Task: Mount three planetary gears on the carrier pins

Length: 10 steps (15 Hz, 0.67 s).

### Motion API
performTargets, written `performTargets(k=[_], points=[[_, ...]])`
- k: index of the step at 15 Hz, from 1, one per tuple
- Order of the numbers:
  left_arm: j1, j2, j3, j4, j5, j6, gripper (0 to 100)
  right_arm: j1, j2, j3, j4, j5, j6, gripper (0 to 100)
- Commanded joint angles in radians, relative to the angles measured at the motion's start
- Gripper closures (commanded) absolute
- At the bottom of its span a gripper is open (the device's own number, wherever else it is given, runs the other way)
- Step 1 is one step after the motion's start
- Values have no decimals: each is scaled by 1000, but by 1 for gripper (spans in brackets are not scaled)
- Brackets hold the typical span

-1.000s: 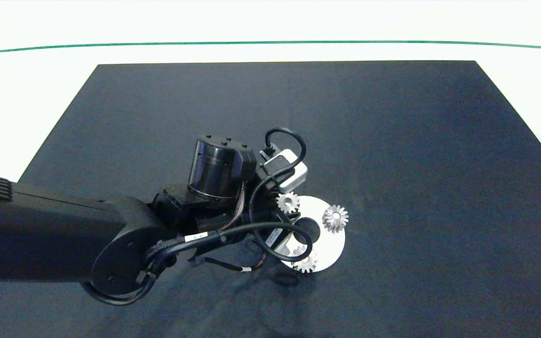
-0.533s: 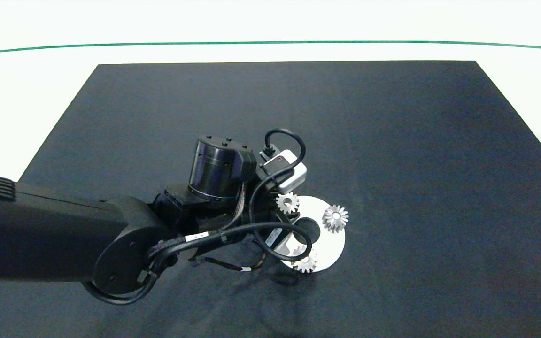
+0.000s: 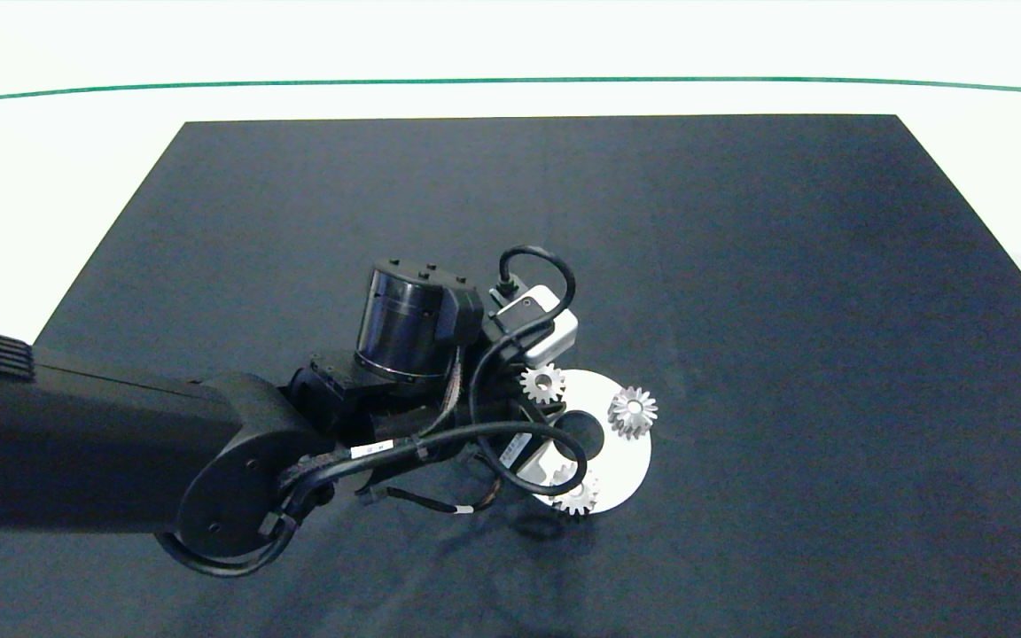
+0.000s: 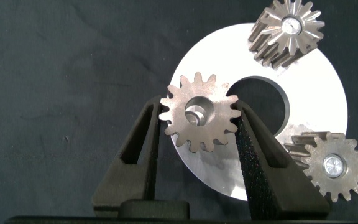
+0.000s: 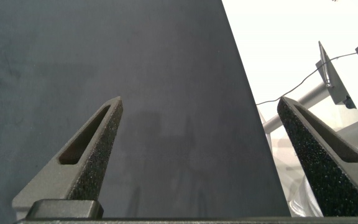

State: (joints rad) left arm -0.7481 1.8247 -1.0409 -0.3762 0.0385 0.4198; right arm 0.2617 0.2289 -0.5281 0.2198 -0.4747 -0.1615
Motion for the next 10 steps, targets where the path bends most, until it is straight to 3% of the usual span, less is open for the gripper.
performTargets(k=[1, 10], points=[[4, 1, 1, -3, 1, 2, 87, 1, 0, 0, 1, -2, -1, 0], [6, -4, 8, -1, 1, 2, 87, 1, 3, -1, 1, -4, -1, 0]])
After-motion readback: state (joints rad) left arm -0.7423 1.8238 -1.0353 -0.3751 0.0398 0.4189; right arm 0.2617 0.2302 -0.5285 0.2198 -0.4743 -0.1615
